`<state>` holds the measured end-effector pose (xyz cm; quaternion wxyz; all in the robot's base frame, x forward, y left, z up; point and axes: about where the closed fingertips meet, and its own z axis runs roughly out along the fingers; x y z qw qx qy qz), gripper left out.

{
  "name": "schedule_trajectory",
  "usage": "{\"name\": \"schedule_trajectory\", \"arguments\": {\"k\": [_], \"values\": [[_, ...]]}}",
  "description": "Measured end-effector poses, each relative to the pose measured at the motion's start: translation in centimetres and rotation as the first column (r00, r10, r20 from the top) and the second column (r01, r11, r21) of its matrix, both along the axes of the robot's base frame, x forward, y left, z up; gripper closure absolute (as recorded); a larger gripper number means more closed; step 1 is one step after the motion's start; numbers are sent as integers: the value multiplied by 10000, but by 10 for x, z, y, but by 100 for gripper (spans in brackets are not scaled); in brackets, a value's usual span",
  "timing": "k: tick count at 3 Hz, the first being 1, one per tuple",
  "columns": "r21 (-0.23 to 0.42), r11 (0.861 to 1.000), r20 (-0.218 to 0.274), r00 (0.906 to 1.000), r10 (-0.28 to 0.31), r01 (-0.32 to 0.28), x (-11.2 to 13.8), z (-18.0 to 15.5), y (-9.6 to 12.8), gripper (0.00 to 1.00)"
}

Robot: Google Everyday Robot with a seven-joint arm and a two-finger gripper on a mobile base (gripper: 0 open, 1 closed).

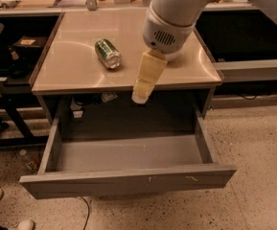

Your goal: Place green can into top drawer

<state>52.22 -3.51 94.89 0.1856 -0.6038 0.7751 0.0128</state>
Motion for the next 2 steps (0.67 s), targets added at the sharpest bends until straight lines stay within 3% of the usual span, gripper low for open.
{"name": "schedule_trajectory", "arguments": {"k": [1, 2], "values": [[215, 9998, -15, 10000, 39, -38, 45, -2, 24, 0], [210, 9998, -19, 10000, 37, -37, 45, -2, 24, 0]]}}
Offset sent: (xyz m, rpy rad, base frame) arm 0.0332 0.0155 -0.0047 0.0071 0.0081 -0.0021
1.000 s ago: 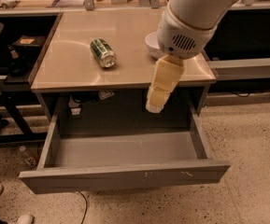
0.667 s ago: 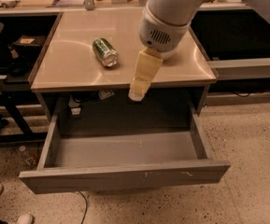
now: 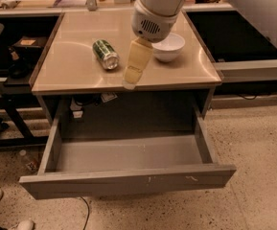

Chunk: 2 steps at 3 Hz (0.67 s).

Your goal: Place green can into top drawer

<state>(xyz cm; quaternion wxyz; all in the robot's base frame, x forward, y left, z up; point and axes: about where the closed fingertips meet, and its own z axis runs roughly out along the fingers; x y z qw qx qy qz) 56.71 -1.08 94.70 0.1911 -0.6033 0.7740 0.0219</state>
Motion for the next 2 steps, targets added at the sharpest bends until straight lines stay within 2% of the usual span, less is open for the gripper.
{"name": "schedule_trajectory", "arguments": {"k": [1, 2], "values": [[660, 9978, -80, 10000, -12, 17, 15, -6, 19, 0], [1541, 9873, -631, 9969, 478, -376, 63, -9, 86, 0]]}}
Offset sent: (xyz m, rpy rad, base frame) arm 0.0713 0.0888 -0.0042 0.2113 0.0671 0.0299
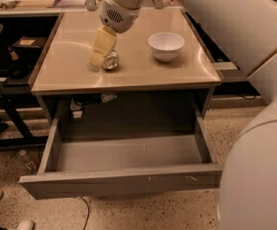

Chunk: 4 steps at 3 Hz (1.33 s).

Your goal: Place green can into top drawer

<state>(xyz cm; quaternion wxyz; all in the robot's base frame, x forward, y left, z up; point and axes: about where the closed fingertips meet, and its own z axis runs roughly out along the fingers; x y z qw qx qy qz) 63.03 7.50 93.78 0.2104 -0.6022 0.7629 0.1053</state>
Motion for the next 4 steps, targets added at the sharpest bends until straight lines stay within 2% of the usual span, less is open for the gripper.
{"name": "schedule_trajectory", "arguments": {"k": [2, 3, 4], "values": [[247, 9996, 23, 9999, -129, 129, 8, -7, 8, 0], [360, 9985, -288, 9988, -393, 403, 29, -21, 21, 0], [435, 9955, -791, 9936, -811, 848, 74, -39, 36, 0]]}}
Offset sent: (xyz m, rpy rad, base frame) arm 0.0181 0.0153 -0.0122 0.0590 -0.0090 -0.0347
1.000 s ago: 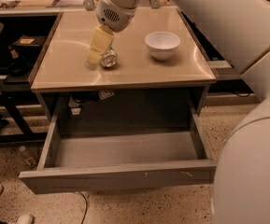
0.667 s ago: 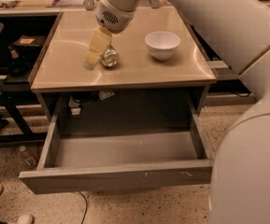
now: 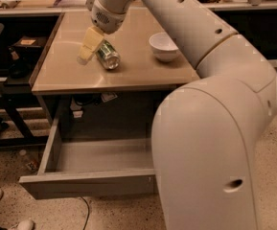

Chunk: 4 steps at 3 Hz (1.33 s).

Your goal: Place green can into top drawer

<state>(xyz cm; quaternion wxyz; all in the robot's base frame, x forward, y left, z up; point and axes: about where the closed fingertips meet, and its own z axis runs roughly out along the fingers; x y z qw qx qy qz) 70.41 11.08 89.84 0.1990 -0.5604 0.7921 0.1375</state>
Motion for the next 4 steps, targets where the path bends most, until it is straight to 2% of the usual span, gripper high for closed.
{"name": "schedule_trajectory", "arguments": {"k": [1, 2, 4], "values": [[92, 10000, 74, 10000, -35, 34, 2, 1, 0, 0], [265, 9985, -104, 9988, -469, 471, 15, -3, -2, 0], [566, 9915, -134, 9931, -1163, 1169, 40, 7, -7, 0]]}}
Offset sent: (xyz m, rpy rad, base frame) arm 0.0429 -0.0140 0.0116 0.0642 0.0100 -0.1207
